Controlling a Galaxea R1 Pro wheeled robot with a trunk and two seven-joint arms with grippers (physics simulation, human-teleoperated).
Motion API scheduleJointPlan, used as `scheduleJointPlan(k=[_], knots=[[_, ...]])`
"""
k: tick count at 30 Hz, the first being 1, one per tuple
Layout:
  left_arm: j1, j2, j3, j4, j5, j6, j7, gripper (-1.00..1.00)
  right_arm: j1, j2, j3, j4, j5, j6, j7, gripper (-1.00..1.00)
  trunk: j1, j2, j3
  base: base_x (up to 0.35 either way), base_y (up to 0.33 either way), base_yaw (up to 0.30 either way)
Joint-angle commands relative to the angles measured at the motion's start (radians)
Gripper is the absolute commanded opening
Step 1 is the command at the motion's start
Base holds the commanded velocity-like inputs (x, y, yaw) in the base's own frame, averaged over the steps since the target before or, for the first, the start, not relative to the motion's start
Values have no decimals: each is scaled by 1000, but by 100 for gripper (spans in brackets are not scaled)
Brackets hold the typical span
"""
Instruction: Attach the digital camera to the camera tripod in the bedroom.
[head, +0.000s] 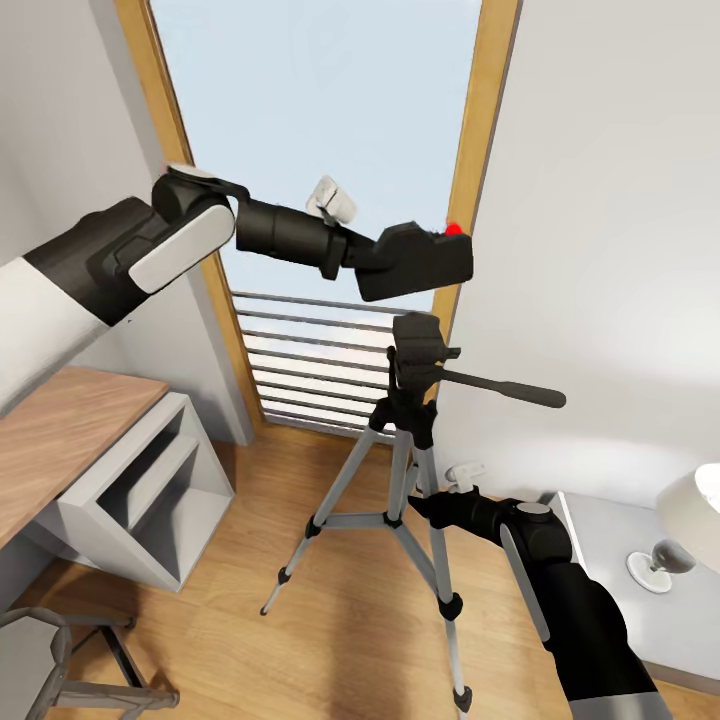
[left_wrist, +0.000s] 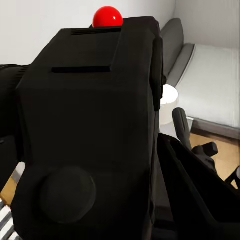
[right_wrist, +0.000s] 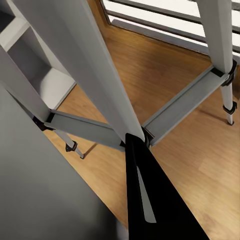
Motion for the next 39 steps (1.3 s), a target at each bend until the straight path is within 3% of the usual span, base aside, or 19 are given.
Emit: scheduleJointPlan(k=[1, 6, 12, 19, 23, 24, 26, 31, 39], knots=[[-2, -21, -19, 2, 11, 7, 3, -100, 0, 0, -1, 9, 55, 3, 4, -100, 1, -1, -2, 0, 0, 0], [-2, -29, -23, 1, 13, 16, 4, -100, 0, 0, -1, 9, 55, 3, 5, -100, 1, -1, -2, 0, 0, 0], [-2, -32, -22, -1, 10, 92, 5, -100, 0, 0, -1, 9, 54, 3, 4, -100, 1, -1, -2, 0, 0, 0], [-2, -30, -13, -26, 6, 115, 6, -100, 0, 0, -1, 9, 52, 2, 4, -100, 1, -1, -2, 0, 0, 0], [-2, -28, 2, -41, 5, 128, 6, -100, -1, 0, -1, 9, 52, 1, 4, -100, 1, -1, -2, 0, 0, 0], [-2, -28, 33, -61, 3, 156, 7, -100, 0, 0, 0, 10, 52, 1, 4, -100, 1, -1, -2, 0, 0, 0], [-2, -28, 57, -79, 0, 178, 7, -100, -1, 0, 0, 10, 52, 1, 4, -100, 1, -1, -2, 0, 0, 0], [-2, -27, 91, -111, -6, 209, 9, -100, 0, 0, 0, 11, 52, 1, 4, -100, 1, -1, -2, 0, 0, 0], [-2, -22, 99, -123, -9, 220, 10, -100, 0, 0, 0, 11, 52, 1, 4, -100, 1, -1, -2, 0, 0, 0]])
